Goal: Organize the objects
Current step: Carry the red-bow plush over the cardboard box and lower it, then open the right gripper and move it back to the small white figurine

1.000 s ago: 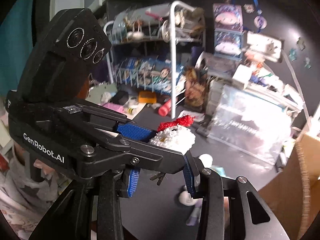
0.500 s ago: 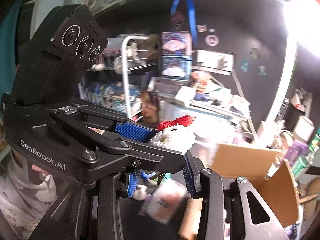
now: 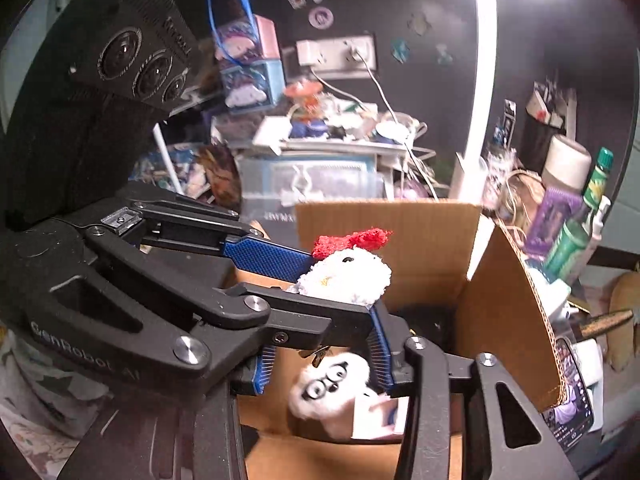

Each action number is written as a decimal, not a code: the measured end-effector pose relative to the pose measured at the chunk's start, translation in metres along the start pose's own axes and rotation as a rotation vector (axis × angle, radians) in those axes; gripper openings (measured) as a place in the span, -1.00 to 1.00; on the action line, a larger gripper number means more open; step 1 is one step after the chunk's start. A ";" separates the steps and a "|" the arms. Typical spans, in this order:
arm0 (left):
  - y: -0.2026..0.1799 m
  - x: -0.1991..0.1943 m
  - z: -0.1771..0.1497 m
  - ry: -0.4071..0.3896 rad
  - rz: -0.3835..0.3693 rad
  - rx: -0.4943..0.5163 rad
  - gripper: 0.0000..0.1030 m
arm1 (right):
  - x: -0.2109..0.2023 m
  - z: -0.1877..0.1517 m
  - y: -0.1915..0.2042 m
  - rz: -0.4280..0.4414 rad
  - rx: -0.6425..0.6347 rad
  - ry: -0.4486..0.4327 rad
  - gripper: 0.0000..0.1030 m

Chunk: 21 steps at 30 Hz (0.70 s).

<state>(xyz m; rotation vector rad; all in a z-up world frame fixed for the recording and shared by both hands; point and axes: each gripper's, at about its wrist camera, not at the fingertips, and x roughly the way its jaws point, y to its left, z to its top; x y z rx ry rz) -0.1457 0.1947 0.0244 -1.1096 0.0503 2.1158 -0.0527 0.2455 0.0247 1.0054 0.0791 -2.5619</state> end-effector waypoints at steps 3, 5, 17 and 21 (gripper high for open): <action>0.001 -0.008 -0.001 -0.036 0.029 0.005 0.43 | 0.003 -0.002 -0.004 -0.013 0.007 0.015 0.17; 0.003 -0.013 -0.001 -0.053 0.030 0.001 0.50 | 0.003 -0.003 -0.005 -0.018 0.009 0.014 0.22; 0.041 -0.104 -0.035 -0.257 0.135 -0.059 0.69 | -0.027 0.001 0.044 0.108 -0.085 -0.125 0.22; 0.064 -0.131 -0.068 -0.299 0.227 -0.097 0.81 | -0.030 0.002 0.089 0.180 -0.173 -0.158 0.19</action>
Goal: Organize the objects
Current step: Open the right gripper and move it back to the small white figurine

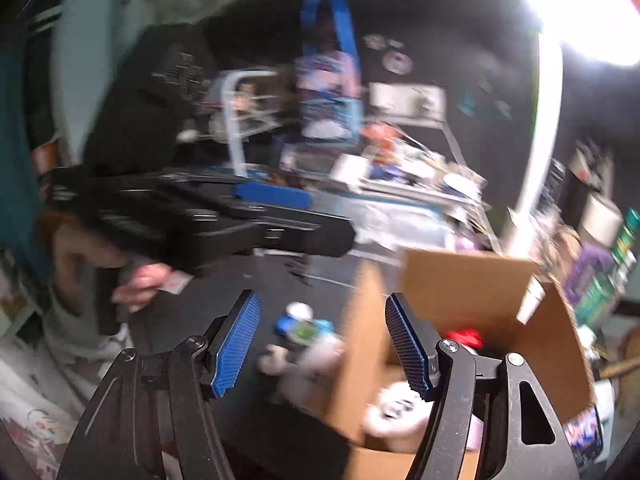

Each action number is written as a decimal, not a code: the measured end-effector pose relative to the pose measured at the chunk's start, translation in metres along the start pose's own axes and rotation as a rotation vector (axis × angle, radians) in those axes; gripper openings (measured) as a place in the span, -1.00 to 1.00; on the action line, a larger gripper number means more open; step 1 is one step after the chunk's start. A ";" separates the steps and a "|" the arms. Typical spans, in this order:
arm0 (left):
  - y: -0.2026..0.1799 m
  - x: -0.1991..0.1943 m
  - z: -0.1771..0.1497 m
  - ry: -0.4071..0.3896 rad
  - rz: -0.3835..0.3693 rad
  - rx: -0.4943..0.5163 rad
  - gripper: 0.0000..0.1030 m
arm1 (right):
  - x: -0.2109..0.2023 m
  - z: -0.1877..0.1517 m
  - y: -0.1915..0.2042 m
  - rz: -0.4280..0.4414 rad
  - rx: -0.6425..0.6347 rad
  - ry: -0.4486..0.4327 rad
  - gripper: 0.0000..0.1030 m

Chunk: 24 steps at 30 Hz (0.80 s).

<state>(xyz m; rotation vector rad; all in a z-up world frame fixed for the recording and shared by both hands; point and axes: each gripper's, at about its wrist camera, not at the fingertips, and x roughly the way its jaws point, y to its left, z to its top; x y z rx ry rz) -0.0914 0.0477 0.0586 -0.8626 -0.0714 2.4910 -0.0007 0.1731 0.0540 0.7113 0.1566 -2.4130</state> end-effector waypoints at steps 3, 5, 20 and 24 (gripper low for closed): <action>0.024 -0.012 -0.024 -0.012 0.057 -0.035 0.82 | 0.021 -0.002 0.029 0.081 -0.026 0.035 0.09; 0.040 -0.016 -0.043 -0.013 0.080 -0.064 0.82 | 0.043 -0.010 0.045 0.137 -0.025 0.080 0.05; 0.098 -0.019 -0.123 0.050 0.091 -0.219 0.82 | 0.172 -0.087 0.045 -0.021 0.039 0.321 -0.40; 0.094 -0.020 -0.120 0.045 0.087 -0.210 0.82 | 0.184 -0.084 0.049 -0.003 0.009 0.332 -0.40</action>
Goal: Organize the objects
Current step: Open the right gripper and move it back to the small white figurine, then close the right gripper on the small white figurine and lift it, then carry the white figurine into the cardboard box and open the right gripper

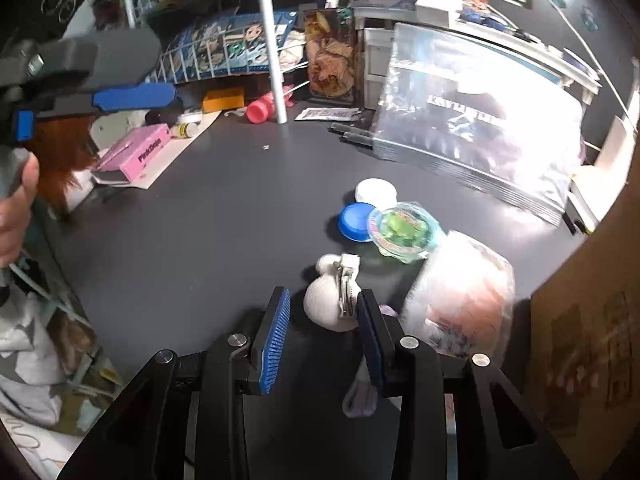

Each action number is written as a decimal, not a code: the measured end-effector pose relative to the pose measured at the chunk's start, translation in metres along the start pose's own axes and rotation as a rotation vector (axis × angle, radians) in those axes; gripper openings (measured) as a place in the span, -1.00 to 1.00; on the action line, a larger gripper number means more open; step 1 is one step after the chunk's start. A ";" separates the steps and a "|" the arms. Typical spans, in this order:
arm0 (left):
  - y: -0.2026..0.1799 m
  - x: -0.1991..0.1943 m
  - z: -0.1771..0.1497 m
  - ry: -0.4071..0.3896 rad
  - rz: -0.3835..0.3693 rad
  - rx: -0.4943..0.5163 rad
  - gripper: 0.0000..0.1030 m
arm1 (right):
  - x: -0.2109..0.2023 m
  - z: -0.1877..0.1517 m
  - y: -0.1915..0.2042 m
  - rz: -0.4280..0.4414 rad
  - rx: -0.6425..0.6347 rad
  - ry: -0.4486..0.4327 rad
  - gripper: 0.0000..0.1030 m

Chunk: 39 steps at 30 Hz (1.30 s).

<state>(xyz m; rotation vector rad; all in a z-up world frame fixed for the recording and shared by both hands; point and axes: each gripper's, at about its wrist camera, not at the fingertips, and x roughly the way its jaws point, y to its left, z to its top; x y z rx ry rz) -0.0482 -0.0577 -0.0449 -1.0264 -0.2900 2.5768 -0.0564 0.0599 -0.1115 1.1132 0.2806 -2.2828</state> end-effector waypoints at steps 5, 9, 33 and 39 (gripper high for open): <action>0.000 -0.001 0.000 0.001 0.014 0.003 0.82 | 0.002 0.006 0.007 -0.009 -0.023 -0.017 -0.40; 0.002 0.000 -0.002 0.014 0.020 -0.002 0.82 | 0.008 0.010 0.003 -0.012 -0.014 0.002 -0.39; -0.007 0.021 -0.009 0.130 -0.307 -0.086 -0.20 | -0.068 0.026 0.030 0.084 -0.122 -0.178 -0.59; -0.027 0.011 0.004 0.103 -0.316 -0.034 -0.29 | -0.091 0.027 0.029 0.083 -0.127 -0.230 -0.59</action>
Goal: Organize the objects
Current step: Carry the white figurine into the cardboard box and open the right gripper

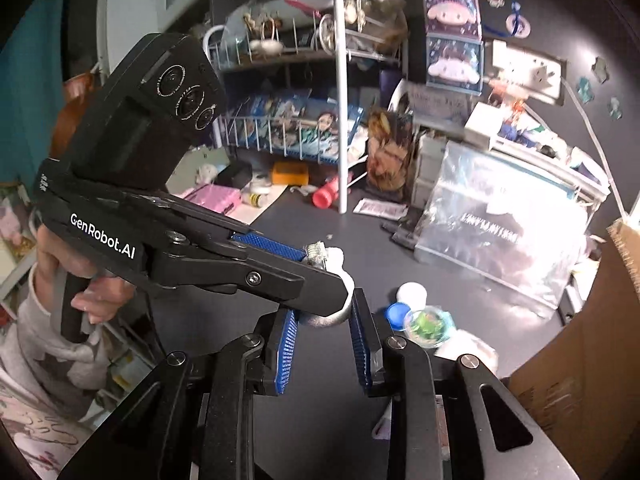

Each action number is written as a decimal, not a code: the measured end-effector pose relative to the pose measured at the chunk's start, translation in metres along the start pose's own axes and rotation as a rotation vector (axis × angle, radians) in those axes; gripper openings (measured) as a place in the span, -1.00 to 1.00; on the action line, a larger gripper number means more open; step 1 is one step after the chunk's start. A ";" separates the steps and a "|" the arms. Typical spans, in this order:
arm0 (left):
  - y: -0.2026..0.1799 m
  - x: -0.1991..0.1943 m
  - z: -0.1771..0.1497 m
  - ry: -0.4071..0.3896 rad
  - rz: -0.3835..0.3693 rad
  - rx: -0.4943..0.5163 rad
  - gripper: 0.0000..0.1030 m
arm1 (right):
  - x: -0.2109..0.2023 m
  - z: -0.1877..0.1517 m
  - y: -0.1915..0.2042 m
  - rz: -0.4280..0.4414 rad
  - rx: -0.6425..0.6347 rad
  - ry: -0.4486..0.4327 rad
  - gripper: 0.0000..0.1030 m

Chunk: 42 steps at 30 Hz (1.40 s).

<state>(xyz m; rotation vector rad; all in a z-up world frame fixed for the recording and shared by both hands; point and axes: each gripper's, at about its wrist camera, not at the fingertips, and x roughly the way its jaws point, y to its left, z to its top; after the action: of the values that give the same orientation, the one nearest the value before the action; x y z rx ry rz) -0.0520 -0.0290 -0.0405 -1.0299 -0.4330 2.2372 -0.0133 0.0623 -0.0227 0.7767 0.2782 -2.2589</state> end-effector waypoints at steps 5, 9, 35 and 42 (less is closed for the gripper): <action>-0.021 0.002 0.015 -0.005 0.002 0.045 -0.29 | -0.019 0.005 -0.009 -0.027 0.012 -0.025 -0.59; -0.043 0.008 0.033 -0.016 -0.008 0.092 -0.29 | -0.038 0.011 -0.017 -0.065 0.019 -0.051 -0.59; -0.140 0.142 0.116 0.211 0.003 0.264 -0.27 | -0.103 -0.010 -0.153 -0.263 0.257 0.046 -0.59; -0.149 0.141 0.113 0.193 0.095 0.335 0.39 | -0.101 -0.008 -0.153 -0.276 0.235 0.085 -0.32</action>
<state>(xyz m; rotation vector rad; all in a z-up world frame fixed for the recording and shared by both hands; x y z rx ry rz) -0.1479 0.1724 0.0314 -1.0876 0.0742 2.1690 -0.0595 0.2326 0.0279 1.0109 0.1692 -2.5536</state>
